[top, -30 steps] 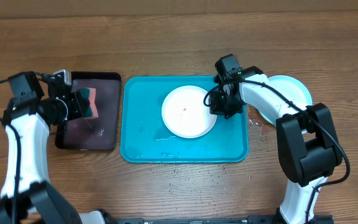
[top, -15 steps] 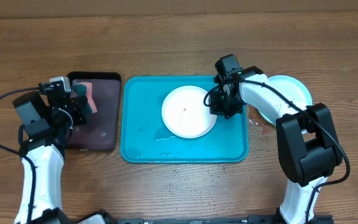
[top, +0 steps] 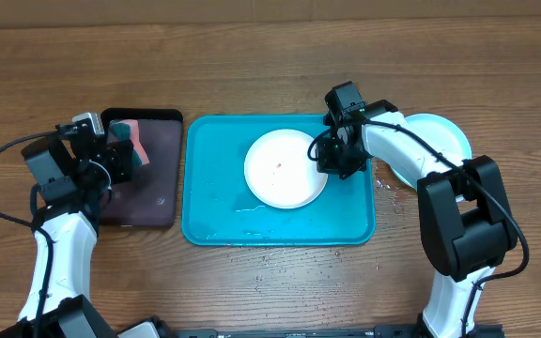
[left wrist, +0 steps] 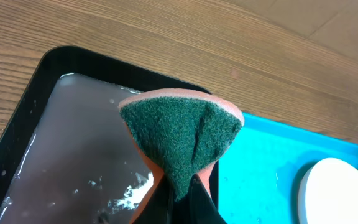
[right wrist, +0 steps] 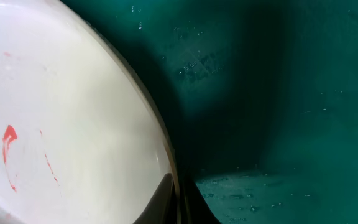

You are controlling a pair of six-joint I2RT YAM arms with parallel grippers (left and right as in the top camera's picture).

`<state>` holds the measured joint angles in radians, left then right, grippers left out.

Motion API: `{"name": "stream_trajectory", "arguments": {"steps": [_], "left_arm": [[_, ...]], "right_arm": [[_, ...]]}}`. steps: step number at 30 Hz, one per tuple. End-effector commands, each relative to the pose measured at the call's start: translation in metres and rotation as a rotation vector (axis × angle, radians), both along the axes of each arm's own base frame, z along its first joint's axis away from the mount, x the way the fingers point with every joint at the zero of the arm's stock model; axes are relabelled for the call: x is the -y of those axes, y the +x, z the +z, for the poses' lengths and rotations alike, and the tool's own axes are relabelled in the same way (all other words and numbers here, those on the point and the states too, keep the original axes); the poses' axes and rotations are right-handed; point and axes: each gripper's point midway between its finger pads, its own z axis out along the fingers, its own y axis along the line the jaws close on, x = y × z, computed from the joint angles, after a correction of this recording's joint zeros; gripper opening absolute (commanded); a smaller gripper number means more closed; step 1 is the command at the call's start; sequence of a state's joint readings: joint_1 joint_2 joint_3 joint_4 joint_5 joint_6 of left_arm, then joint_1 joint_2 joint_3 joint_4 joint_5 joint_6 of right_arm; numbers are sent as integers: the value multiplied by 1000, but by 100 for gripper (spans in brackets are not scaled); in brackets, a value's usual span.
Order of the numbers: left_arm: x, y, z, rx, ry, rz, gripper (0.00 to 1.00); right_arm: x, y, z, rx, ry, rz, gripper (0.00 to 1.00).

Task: Clean dirty plates on tray and stack at the side
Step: 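Lift the sponge from the black tray with the left gripper toward the white plate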

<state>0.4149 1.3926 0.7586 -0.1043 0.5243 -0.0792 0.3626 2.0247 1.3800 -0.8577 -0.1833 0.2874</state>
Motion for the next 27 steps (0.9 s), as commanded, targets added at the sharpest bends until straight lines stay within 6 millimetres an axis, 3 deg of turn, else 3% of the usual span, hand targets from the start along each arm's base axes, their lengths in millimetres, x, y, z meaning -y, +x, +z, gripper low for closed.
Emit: {"name": "stream_trajectory", "arguments": {"steps": [1, 13, 18, 21, 22, 27], "left_arm": [[2, -1, 0, 4, -28, -4, 4], [7, 0, -1, 0, -27, -17, 4], [21, -9, -25, -127, 55, 3, 4], [39, -13, -37, -202, 124, -23, 4], [57, -10, -35, -226, 146, -71, 4], [109, 10, -4, -248, 177, -217, 4]], "right_arm": [[1, -3, -5, -11, -16, 4, 4], [1, -3, -5, 5, -17, 77, 4], [0, -4, -5, 10, -13, 119, 4], [0, -8, -5, 0, -18, 136, 4], [0, -9, -6, -4, -19, 139, 4], [-5, -12, -6, -2, -19, 161, 4]]}}
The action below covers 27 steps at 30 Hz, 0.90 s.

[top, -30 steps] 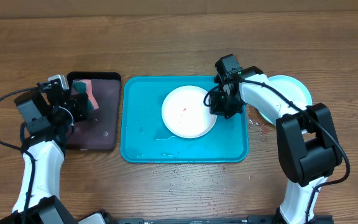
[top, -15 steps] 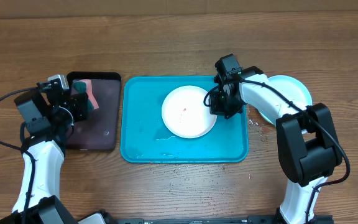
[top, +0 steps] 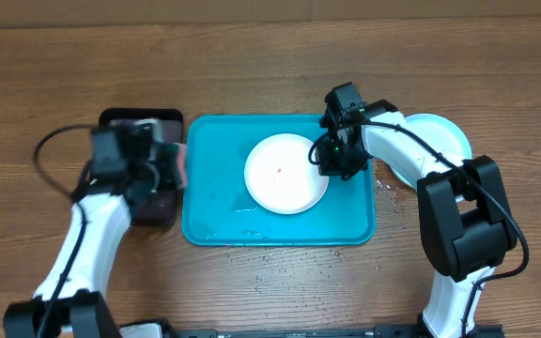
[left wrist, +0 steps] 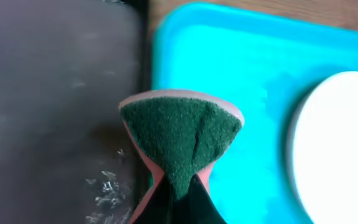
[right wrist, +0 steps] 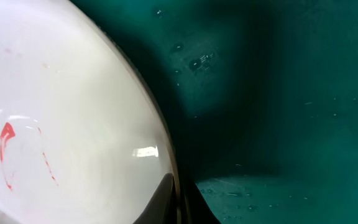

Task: Clean dirty plates on tray and stack at the side
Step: 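Lift the sponge from the black tray with the left gripper toward the white plate, then scrub the white plate with the sponge in the left gripper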

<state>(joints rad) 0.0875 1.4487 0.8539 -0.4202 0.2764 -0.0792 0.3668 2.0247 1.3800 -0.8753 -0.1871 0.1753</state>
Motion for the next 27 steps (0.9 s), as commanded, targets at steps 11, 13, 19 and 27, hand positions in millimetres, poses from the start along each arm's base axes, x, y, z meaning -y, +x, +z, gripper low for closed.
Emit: {"name": "stream_trajectory", "arguments": {"steps": [11, 13, 19, 27], "left_arm": [[171, 22, 20, -133, -73, -333, 4], [187, 14, 3, -161, -47, -393, 4], [195, -3, -42, -221, 114, -552, 4], [199, -7, -52, -154, 213, -821, 4]], "right_arm": [[-11, -10, -5, -9, -14, 64, 4], [-11, -10, -5, -9, -14, 64, 4], [-11, -10, -5, -10, -14, 64, 4], [-11, -10, -5, -10, -15, 63, 4]]}}
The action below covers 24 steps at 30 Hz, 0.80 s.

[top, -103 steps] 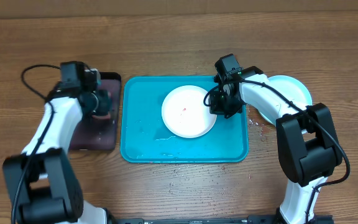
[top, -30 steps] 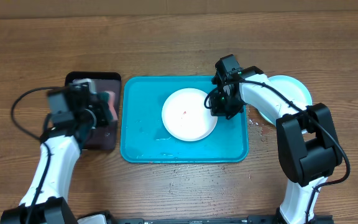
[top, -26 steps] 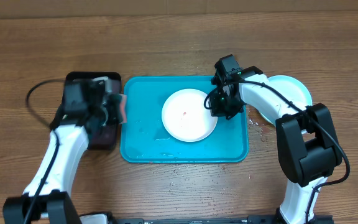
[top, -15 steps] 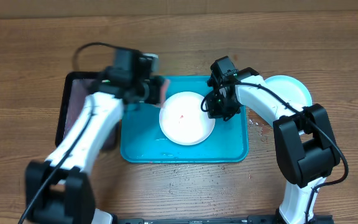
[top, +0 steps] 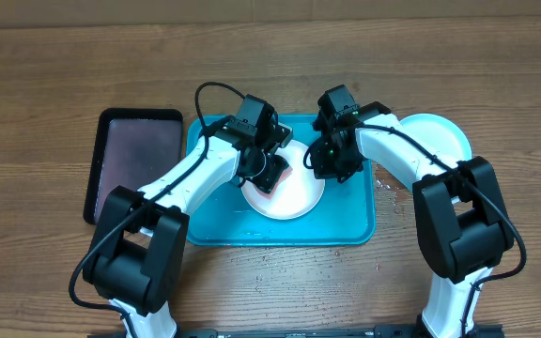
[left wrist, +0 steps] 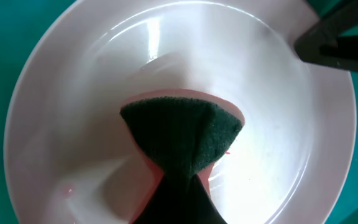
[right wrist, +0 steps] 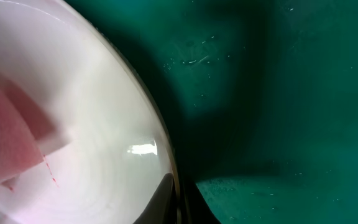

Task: Clean dirty plates on tray and stack at the side
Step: 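Scrub the white plate with the sponge in the left gripper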

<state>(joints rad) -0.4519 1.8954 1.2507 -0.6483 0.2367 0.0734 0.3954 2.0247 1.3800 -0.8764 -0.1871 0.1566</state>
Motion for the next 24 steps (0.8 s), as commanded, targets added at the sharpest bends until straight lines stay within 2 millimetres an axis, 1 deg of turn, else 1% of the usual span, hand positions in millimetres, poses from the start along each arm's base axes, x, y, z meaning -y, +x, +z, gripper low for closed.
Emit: {"name": "stream_trajectory", "arguments": {"steps": [1, 6, 13, 16, 19, 22, 24], "left_arm": [[5, 2, 1, 78, 33, -198, 4], [15, -3, 0, 92, 38, -242, 4], [24, -15, -10, 90, 67, -337, 4], [16, -14, -19, 89, 128, -341, 4], [5, -7, -29, 90, 195, -301, 4], [-4, 4, -38, 96, 236, -192, 4], [-9, 9, -41, 85, 236, -82, 4]], "right_arm": [[-1, -5, -5, -13, -14, 17, 4], [-1, -5, -5, -12, -14, 17, 4], [-1, -5, -5, -13, -14, 17, 4], [-1, -5, -5, -13, -14, 17, 4], [-1, -5, -5, -13, -14, 17, 4], [-1, -5, -5, -13, -14, 17, 4], [-1, -5, -5, -13, -14, 17, 4]]}}
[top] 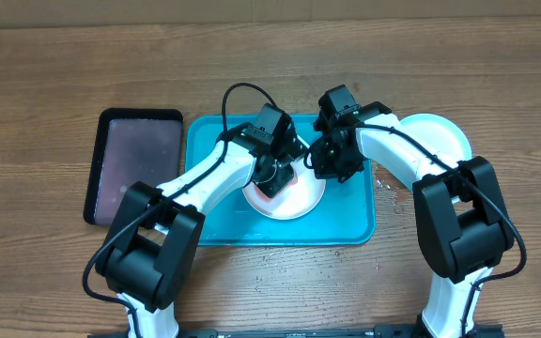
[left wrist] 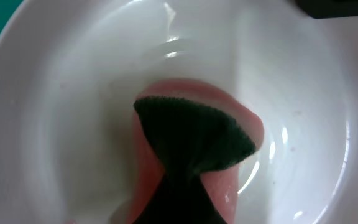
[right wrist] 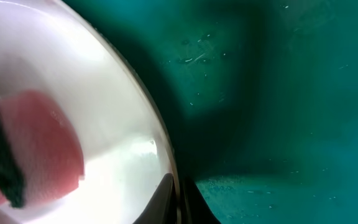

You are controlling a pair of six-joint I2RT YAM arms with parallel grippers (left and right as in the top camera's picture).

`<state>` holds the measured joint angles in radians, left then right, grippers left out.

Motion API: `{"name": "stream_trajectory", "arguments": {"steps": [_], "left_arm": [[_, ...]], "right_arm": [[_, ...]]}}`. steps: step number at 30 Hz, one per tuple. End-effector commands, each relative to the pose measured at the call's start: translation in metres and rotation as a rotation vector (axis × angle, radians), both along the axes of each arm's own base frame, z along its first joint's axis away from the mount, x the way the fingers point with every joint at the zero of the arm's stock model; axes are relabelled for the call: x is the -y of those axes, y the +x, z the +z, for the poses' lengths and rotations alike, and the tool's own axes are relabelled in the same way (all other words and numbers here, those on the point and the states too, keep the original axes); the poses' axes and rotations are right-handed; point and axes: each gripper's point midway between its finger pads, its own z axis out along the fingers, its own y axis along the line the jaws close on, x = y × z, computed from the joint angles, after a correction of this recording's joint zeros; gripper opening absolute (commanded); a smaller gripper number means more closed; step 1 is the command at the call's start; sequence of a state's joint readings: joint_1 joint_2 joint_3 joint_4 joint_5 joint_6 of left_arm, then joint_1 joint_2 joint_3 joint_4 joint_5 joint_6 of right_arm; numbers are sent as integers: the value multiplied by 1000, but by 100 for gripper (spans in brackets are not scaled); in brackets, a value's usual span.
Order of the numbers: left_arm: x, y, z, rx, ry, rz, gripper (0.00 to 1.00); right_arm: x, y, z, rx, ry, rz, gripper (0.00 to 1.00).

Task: Clean dirty plates on tray and stack at the side
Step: 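Scrub the white plate with the sponge in the left gripper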

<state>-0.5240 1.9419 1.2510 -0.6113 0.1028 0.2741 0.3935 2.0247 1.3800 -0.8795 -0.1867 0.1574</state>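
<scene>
A white plate lies on the teal tray. My left gripper is shut on a pink sponge with a green scouring side, pressed flat onto the wet plate. My right gripper is shut on the plate's right rim, one finger inside and one outside it. The sponge also shows in the right wrist view, on the plate's inside. A second white plate lies on the table right of the tray.
A black tray holding soapy water stands left of the teal tray. The teal tray's floor is wet with droplets. Bare wooden table runs behind and in front of both trays.
The sponge has shifted a little to the right and lower on the plate and is squashed flatter against it. My right gripper still pinches the rim in the same place.
My left gripper held the sponge over the black water tray while my right gripper pinched the stained plate's rim. Then the sponge was at the teal tray's left edge, then on the plate. Now it presses mid-plate, and no red stain shows.
</scene>
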Motion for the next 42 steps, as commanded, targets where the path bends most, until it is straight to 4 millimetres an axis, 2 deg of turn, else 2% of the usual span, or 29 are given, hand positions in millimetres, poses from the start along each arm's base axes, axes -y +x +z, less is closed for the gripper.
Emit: {"name": "stream_trajectory", "arguments": {"steps": [1, 6, 9, 14, 19, 23, 42], "left_arm": [[-19, 11, -22, -8, 70, 210, 4], [-41, 29, -13, -27, 16, 478, 4], [-49, 36, -2, -34, -1, 534, 4], [-29, 23, 20, -128, -60, 485, 4], [2, 4, 25, -201, -122, 398, 4], [17, -1, 25, -185, -123, 389, 4], [23, 1, 12, -235, -162, 893, 4]], "right_arm": [[-2, -5, -5, -11, -13, 19, 4], [-1, -6, -5, -14, -14, 19, 4], [-1, -6, -5, -15, -14, 19, 4], [-1, -6, -5, -14, -14, 19, 4], [-1, -6, -5, -14, -15, 19, 4], [-1, -6, -5, -14, -15, 19, 4], [0, -5, -5, -13, -19, 19, 4]]}}
